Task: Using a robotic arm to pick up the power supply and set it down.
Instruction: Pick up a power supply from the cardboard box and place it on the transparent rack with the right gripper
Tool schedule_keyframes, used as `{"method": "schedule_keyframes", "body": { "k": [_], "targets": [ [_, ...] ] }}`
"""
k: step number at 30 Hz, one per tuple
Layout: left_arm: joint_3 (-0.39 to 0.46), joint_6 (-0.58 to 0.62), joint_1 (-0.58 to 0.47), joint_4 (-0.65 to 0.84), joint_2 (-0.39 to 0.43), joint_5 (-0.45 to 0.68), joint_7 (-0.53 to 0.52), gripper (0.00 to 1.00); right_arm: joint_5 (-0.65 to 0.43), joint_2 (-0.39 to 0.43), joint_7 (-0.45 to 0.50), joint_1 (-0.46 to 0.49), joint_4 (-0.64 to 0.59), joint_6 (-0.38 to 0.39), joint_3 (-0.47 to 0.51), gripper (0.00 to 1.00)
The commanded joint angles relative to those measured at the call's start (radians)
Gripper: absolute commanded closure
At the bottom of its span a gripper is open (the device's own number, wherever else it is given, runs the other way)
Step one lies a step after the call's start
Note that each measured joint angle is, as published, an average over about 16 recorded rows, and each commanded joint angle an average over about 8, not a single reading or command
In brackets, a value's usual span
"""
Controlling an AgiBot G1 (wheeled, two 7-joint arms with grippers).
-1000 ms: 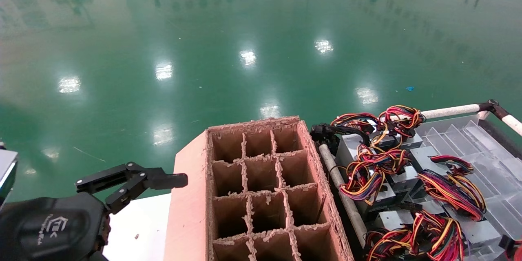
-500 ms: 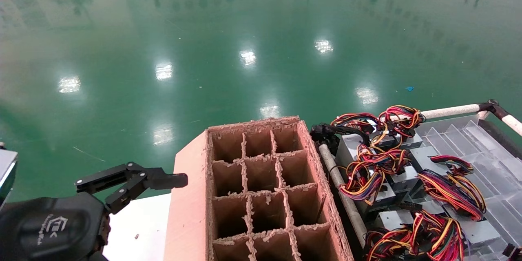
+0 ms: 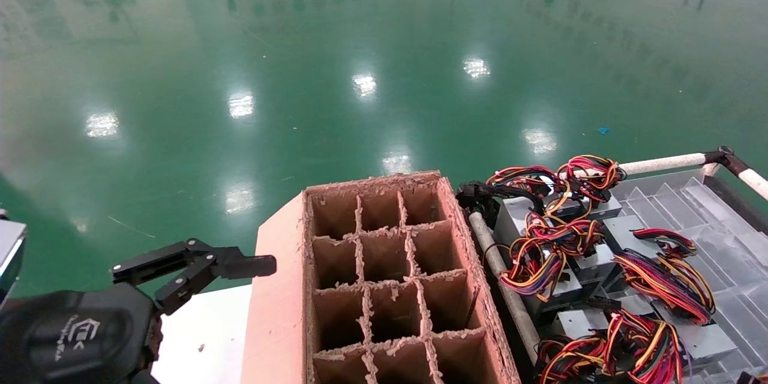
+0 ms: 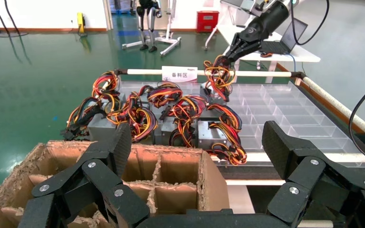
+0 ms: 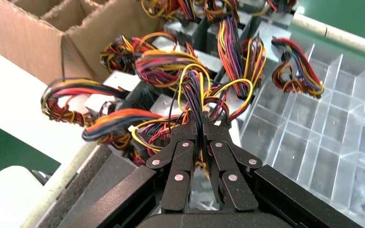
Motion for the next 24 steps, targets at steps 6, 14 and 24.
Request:
{"method": "schedule_keyframes", "body": {
  "k": [6, 14, 24],
  "targets": [
    [0.000, 0.000, 0.000, 0.000, 0.000, 0.000, 0.000, 0.00, 0.016, 0.026, -0.012, -0.006, 0.032, 0.000, -0.009, 1.00],
    [0.000, 0.000, 0.000, 0.000, 0.000, 0.000, 0.000, 0.00, 0.048, 0.022, -0.059, -0.010, 0.007, 0.017, -0.032, 1.00],
    [0.001, 0.000, 0.000, 0.000, 0.000, 0.000, 0.000, 0.00, 0.126, 0.005, -0.216, -0.013, -0.016, 0.033, -0.086, 1.00]
  ]
}}
